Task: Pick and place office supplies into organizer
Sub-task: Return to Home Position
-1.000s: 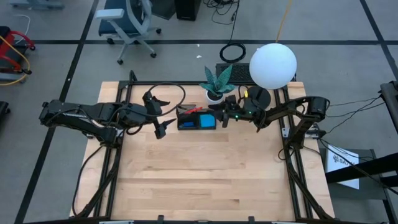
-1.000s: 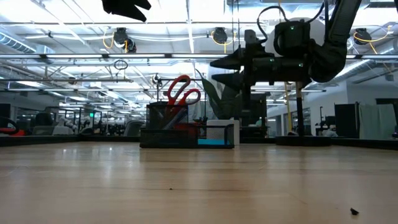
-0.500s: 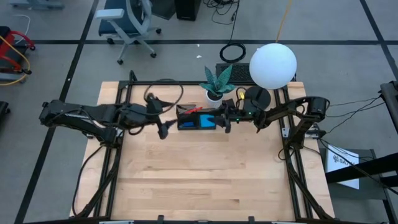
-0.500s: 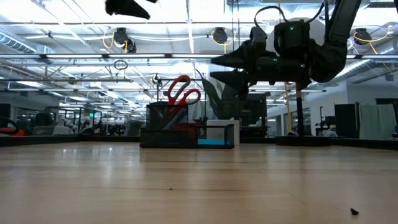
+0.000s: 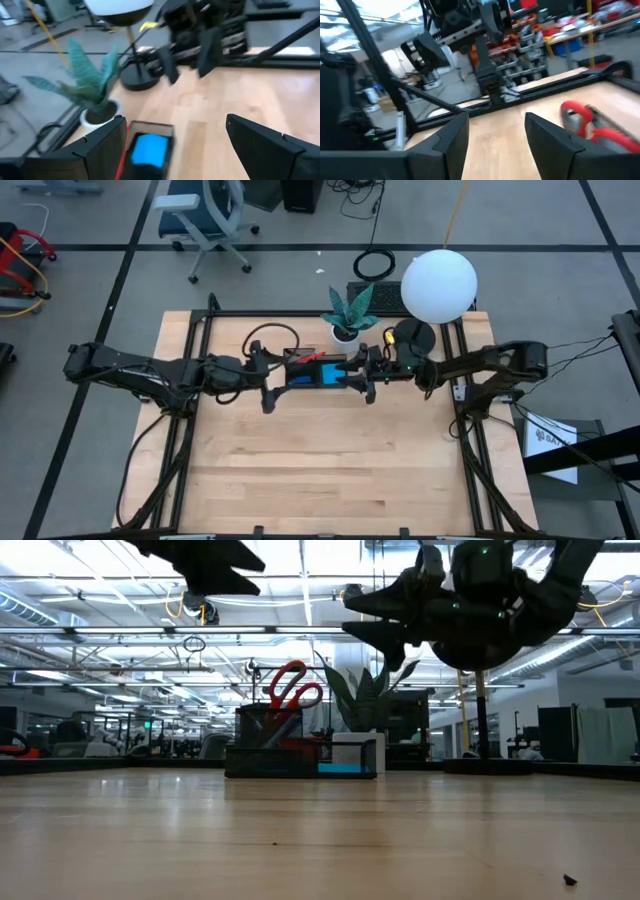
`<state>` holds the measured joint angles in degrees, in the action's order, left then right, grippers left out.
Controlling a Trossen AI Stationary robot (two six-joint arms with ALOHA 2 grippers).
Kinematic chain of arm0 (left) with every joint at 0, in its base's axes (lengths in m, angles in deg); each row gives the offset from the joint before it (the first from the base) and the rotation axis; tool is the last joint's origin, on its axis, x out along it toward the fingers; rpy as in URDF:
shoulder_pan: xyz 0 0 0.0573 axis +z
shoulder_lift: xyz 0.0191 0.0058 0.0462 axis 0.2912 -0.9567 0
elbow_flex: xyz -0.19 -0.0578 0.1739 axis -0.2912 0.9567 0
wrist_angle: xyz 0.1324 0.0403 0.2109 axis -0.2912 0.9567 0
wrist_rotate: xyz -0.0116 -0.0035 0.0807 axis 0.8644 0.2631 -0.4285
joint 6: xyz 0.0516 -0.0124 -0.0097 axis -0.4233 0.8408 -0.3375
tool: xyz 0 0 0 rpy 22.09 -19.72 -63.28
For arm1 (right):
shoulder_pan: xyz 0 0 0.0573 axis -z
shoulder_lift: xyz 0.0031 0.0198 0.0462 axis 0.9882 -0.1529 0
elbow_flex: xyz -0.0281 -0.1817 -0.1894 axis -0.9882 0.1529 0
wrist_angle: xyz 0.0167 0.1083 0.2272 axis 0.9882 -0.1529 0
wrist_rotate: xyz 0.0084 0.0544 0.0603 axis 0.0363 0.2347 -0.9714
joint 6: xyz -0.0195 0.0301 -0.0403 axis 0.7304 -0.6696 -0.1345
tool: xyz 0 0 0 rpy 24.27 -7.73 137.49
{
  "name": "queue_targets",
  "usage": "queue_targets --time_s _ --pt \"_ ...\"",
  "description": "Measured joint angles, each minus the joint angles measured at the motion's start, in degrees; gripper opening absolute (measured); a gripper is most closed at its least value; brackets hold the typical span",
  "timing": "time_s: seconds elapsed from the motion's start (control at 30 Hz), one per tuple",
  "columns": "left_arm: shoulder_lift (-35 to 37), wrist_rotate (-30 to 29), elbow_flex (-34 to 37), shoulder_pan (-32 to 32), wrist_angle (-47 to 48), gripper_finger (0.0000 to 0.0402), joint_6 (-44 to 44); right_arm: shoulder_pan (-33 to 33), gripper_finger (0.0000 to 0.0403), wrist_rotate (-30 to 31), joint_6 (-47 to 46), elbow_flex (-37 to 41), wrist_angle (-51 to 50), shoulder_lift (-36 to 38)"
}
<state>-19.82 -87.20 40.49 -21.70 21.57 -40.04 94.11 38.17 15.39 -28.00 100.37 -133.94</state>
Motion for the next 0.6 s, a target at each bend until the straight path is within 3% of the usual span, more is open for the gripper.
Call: queue_targets --time_s 0.17,0.43,0.6 --pt "0.05 -1.89 0.05 0.01 -0.67 0.0347 -2.56 -2.43 0.0187 6.37 4.65 0.02 -9.11 6.54" --pt "2.86 -0.75 0.02 -0.08 0.15 0.0347 -3.08 -5.95 0.0187 7.17 7.9 0.02 -16.94 16.64" --pt "6.12 0.04 0.02 -1.38 1.73 0.0347 -4.15 -8.81 0.0187 11.57 10.5 0.02 -21.0 21.26"
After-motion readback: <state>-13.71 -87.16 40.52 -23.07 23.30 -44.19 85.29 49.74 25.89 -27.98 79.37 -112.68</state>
